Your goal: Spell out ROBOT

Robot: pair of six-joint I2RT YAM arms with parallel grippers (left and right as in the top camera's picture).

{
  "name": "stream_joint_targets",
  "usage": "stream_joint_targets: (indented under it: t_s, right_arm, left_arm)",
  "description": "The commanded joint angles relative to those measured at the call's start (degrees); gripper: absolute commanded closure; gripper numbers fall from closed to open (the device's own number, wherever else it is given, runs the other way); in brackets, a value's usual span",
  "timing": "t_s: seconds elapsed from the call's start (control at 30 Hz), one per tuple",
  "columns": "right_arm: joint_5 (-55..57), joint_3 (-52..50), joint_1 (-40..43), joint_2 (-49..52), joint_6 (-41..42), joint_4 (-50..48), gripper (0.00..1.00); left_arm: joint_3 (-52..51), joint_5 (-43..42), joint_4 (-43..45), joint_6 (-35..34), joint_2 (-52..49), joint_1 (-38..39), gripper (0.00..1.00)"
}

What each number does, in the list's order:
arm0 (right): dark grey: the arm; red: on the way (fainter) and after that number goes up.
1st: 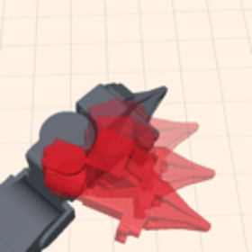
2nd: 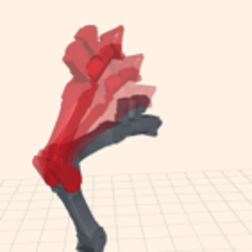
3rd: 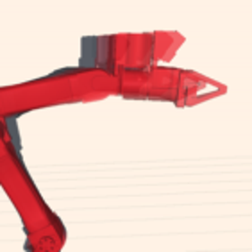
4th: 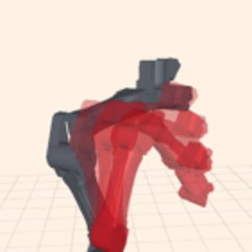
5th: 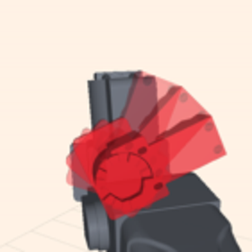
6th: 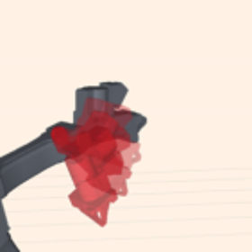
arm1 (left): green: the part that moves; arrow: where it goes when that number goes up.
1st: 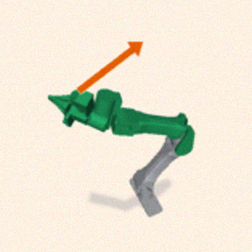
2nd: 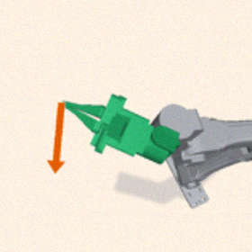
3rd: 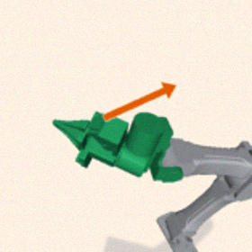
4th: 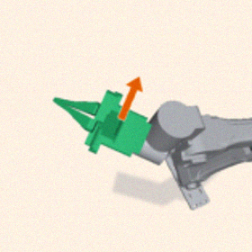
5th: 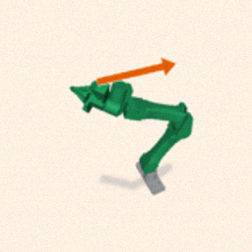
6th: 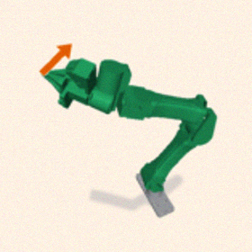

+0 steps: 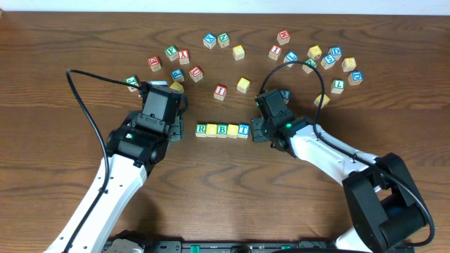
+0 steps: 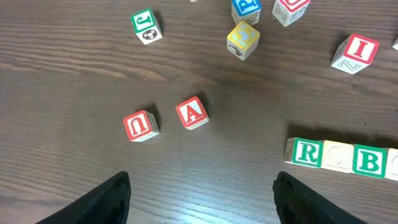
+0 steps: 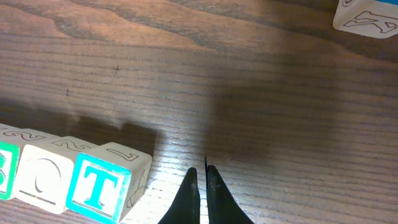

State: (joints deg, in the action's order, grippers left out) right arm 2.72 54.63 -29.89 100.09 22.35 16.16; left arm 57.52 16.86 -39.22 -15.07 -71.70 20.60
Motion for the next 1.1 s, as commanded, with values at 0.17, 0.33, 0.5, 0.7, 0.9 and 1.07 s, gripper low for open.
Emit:
stream_joint_targets:
  t_s: [0.17,0.33,0.5,0.7,0.9,1.07]
  right_arm:
    - [-0.1,0.0,-0.9,0.0,0.7,-1.8,0.99]
    - [-0.1,0.0,-1.4,0.1,0.7,-2.4,0.99]
    - [0.1,0.0,-1.6,1.2,0.8,-2.5,0.99]
    - [0.1,0.0,-1.7,1.9,0.8,-2.7,0.99]
    - [-0.1,0.0,-2.0,1.9,0.8,-2.5,0.99]
    - [-0.1,0.0,-3.1,1.9,0.8,-2.5,0.99]
  left_arm:
    - [0.1,0.8,-0.2,-0.3,0.1,-0.3,0.27]
    - [0.1,0.8,-0.2,-0.3,0.1,-0.3,0.27]
    - [0.1,0.8,-0.2,-0.3,0.1,-0.3,0.27]
    - [0.1,0.8,-0.2,-0.3,0.1,-0.3,0.27]
    - [0.1,0.8,-0.2,-0.3,0.1,-0.3,0.27]
    - [0.1,0.8,-0.1,-0.3,0.1,-0.3,0.26]
